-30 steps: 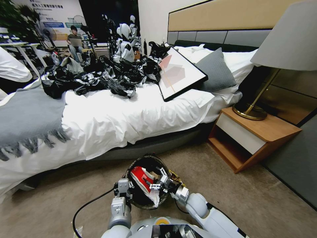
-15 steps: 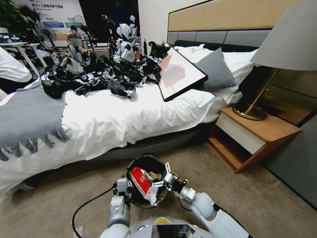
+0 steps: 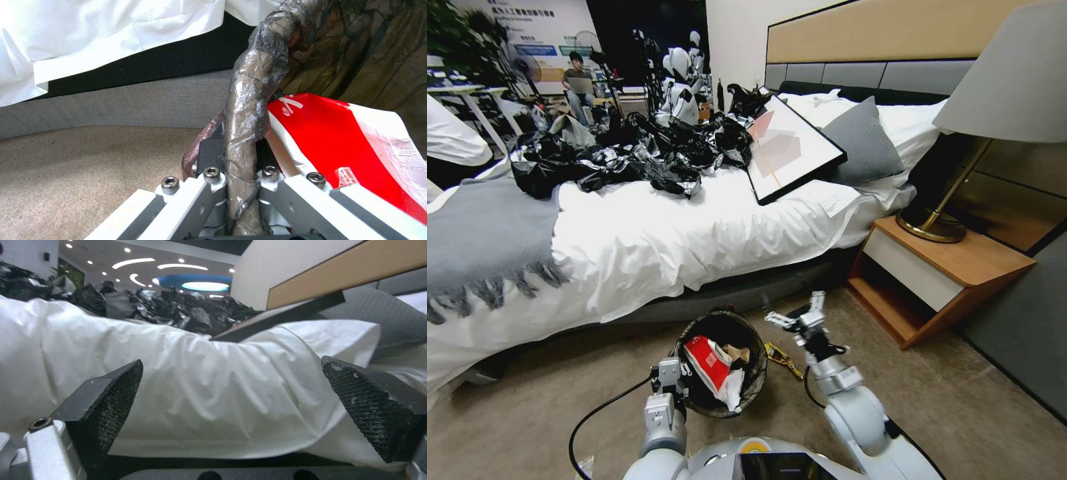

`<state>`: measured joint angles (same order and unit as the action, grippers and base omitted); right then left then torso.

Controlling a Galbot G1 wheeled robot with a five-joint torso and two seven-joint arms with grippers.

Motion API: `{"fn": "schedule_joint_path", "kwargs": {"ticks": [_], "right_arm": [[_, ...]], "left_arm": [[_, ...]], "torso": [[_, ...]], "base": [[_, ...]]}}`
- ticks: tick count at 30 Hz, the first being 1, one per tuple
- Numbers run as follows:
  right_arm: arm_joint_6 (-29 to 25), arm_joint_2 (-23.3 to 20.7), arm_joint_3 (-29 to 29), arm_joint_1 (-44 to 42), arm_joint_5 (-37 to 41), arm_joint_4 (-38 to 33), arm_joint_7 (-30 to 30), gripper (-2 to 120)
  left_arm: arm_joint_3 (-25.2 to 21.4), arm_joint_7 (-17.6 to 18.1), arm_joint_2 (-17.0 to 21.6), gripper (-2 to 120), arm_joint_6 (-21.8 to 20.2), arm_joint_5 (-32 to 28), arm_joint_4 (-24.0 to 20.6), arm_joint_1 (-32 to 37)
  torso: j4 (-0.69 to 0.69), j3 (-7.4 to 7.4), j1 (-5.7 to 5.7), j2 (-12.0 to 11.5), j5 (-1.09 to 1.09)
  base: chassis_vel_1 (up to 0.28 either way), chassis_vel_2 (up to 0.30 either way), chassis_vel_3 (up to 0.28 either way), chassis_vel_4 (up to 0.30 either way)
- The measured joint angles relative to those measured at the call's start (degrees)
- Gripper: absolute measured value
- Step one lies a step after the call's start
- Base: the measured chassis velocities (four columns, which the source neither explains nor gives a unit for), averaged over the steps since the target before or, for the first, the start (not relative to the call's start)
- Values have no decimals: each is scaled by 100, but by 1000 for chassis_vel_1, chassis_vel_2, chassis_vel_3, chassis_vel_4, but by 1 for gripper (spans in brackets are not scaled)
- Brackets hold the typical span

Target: Pick up the trash bin, then pick up the garbage from the floor and place it into the trash bin.

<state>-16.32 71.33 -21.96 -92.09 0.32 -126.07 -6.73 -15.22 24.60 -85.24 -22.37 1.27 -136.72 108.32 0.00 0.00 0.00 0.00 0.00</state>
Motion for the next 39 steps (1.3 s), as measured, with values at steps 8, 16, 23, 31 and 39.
{"fn": "schedule_joint_path", "kwargs": {"ticks": [8,16,23,31,39], "right_arm": [[-43,147,-102,-68,90,290,13,100],[-82,163,-96,1,107,456,58,100],[108,-9,-25,276,192,801,197,100],[719,-594,416,865,532,1927,585,100],[1202,-875,1116,1699,729,3638,1346,100]], "left_arm": [[-7,3,21,0,6,0,-28,9],[-19,8,26,0,17,1,-43,20],[-16,8,26,0,18,11,-58,24],[-30,9,41,0,18,23,-124,50],[-30,6,20,0,17,51,-131,66]], "torso": [[1,0,0,0,0],[1,0,0,0,0],[0,0,0,0,-1],[0,1,0,0,1],[0,1,0,0,1]], "base": [[0,0,0,0],[0,0,0,0],[0,0,0,0],[0,0,0,0],[0,0,0,0]]}}
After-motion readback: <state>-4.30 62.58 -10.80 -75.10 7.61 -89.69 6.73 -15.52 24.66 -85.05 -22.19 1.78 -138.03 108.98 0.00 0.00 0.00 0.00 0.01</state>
